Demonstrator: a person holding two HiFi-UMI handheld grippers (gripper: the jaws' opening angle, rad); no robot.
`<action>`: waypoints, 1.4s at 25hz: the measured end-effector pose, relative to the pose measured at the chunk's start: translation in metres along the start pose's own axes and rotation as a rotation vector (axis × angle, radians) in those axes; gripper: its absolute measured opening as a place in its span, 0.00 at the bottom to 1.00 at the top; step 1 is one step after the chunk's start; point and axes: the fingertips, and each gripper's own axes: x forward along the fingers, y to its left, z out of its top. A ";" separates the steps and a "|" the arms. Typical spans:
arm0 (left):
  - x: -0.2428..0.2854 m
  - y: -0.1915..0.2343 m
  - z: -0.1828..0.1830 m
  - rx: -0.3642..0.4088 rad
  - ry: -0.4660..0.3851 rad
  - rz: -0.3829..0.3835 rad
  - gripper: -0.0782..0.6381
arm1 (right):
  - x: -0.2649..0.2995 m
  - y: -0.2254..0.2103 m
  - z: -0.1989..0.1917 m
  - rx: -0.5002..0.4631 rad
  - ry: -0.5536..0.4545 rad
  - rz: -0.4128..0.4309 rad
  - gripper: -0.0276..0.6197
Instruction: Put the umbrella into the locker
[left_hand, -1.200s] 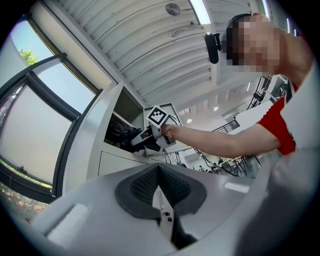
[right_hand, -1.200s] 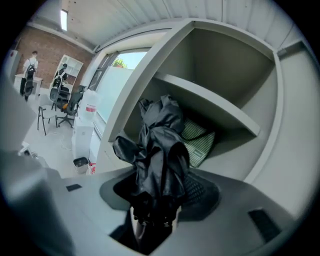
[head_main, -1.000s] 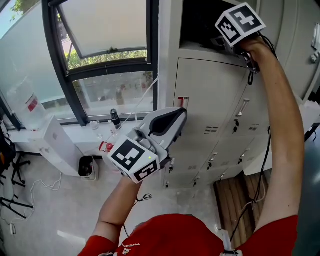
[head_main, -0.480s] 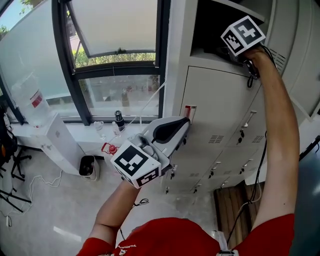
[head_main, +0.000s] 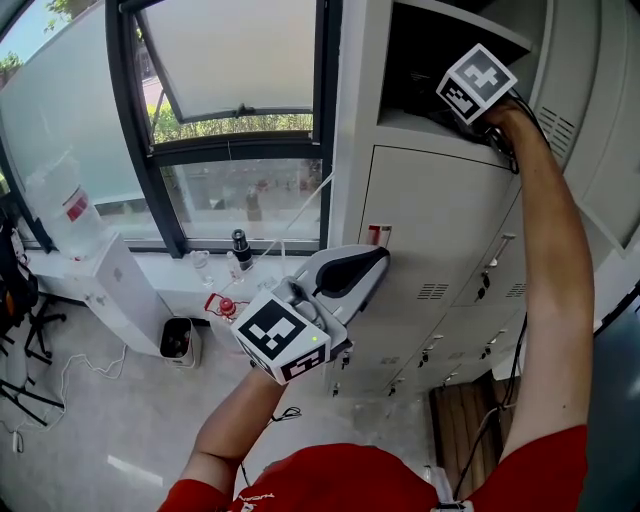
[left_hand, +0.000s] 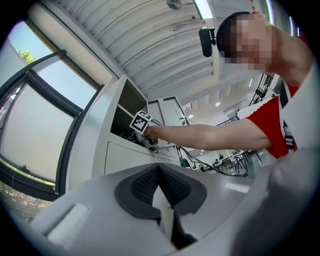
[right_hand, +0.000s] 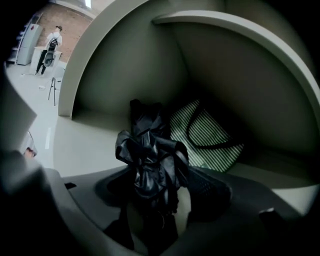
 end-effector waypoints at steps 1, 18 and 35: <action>0.000 -0.001 -0.001 -0.004 0.000 -0.001 0.12 | -0.001 0.001 0.000 -0.003 -0.003 0.003 0.48; 0.017 -0.018 0.014 -0.038 -0.062 -0.025 0.12 | -0.161 0.025 0.025 0.229 -0.572 -0.048 0.44; 0.009 -0.034 0.015 -0.057 -0.077 -0.013 0.12 | -0.193 0.235 -0.081 0.563 -0.941 0.037 0.18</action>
